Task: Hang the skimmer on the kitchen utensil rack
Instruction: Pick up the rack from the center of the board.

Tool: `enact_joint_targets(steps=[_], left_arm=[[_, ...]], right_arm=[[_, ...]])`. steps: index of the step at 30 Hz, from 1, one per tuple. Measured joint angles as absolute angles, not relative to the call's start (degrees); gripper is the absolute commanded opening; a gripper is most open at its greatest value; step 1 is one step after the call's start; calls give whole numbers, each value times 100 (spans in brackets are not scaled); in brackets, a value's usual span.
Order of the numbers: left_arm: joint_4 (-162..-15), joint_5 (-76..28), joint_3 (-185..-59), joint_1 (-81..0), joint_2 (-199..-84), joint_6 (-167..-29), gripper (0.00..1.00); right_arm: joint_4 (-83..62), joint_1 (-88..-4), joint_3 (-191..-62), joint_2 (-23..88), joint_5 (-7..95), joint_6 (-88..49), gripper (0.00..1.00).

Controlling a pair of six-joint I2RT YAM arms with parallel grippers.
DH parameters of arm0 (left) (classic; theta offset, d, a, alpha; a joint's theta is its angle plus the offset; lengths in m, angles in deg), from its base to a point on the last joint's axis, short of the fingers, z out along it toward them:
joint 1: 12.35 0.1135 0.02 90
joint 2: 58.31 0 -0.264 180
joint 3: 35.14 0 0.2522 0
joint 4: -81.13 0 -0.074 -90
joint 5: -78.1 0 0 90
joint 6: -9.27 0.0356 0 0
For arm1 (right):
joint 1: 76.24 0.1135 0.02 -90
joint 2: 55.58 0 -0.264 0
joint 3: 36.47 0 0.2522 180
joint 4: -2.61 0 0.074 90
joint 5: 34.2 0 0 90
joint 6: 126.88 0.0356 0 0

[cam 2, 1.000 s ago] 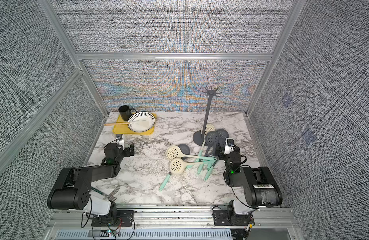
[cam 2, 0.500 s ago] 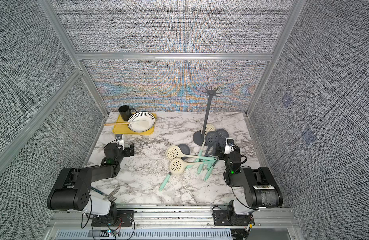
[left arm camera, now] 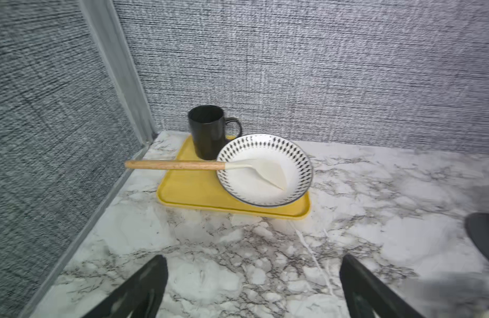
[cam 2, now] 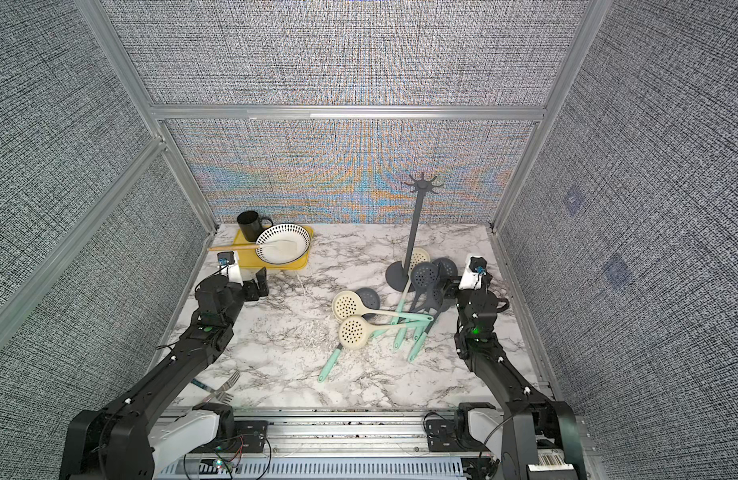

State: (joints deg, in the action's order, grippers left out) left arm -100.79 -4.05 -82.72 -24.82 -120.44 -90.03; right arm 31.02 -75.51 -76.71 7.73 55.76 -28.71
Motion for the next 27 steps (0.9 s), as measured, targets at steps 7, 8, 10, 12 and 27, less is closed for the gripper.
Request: enact_joint_targets(steps=[7,8,10,12,27], left_arm=[[-9047,-35,-9371,-3400,-12365,-9678,99],[-8967,-53,-9498,-3515,-12466,-9750,99],[-8840,-162,-9743,-3714,-12709,-9875,99],[-8785,-230,-9951,-3931,-12971,-9916,99],[-8766,-2457,-12016,-4613,-15360,-10028,99]], right_arm=[[2034,-7555,-8480,1003,5598,-1844,99],[1970,-7553,-8591,1132,5439,-1824,99],[1905,-7531,-8847,1418,5076,-1848,99],[1931,-7455,-9044,1671,4632,-2030,99],[2077,-7236,-10766,3468,3264,-3149,79]])
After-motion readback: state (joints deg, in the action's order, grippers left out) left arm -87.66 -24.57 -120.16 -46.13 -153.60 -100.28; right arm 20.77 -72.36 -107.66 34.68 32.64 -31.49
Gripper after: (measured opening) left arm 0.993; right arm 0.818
